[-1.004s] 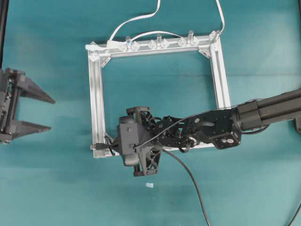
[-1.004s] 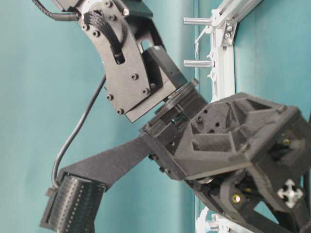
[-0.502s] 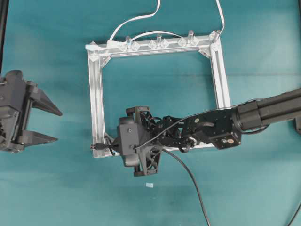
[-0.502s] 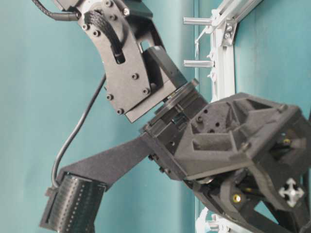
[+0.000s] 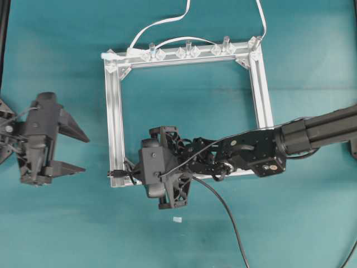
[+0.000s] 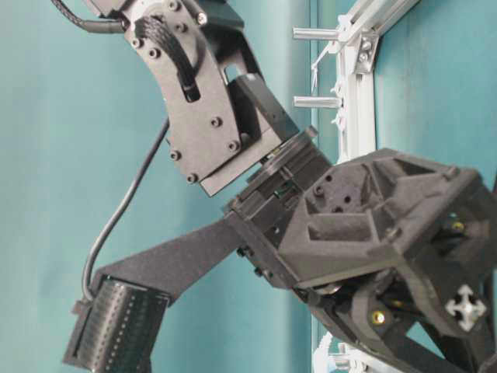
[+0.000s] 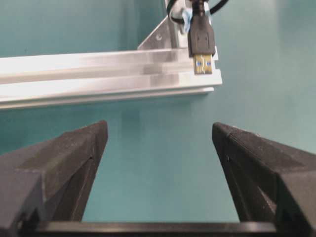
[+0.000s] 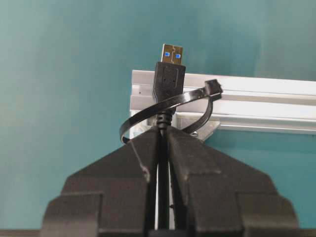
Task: Insert the wire through the string loop located on the left side.
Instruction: 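Move the left gripper to the plug tip beyond the loop and grasp it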
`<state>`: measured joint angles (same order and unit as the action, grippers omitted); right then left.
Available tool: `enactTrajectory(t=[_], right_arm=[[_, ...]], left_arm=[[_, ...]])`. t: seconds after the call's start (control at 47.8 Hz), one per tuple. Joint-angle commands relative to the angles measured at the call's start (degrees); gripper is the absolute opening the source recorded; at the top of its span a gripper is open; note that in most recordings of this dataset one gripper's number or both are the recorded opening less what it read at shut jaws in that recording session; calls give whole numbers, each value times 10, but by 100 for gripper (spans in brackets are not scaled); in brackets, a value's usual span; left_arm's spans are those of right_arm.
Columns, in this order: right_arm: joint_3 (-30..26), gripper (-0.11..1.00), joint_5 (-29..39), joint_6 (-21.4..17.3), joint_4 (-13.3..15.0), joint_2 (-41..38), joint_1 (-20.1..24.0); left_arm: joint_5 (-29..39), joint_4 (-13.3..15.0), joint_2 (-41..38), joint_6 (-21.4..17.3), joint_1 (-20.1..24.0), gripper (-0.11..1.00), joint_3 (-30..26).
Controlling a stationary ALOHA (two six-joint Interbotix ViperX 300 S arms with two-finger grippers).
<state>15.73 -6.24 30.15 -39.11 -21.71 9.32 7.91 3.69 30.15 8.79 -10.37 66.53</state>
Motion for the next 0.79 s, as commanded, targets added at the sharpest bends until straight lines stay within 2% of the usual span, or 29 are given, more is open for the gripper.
enactTrajectory(t=[0.0,0.774], right_arm=[[-15,7,-4,2,2,12,1],[-12,7,-4,3,2,11,0]], left_arm=[[-14,0,-20,4,-3,87,-21],[-67,0,-156,19,-30,89,-86]])
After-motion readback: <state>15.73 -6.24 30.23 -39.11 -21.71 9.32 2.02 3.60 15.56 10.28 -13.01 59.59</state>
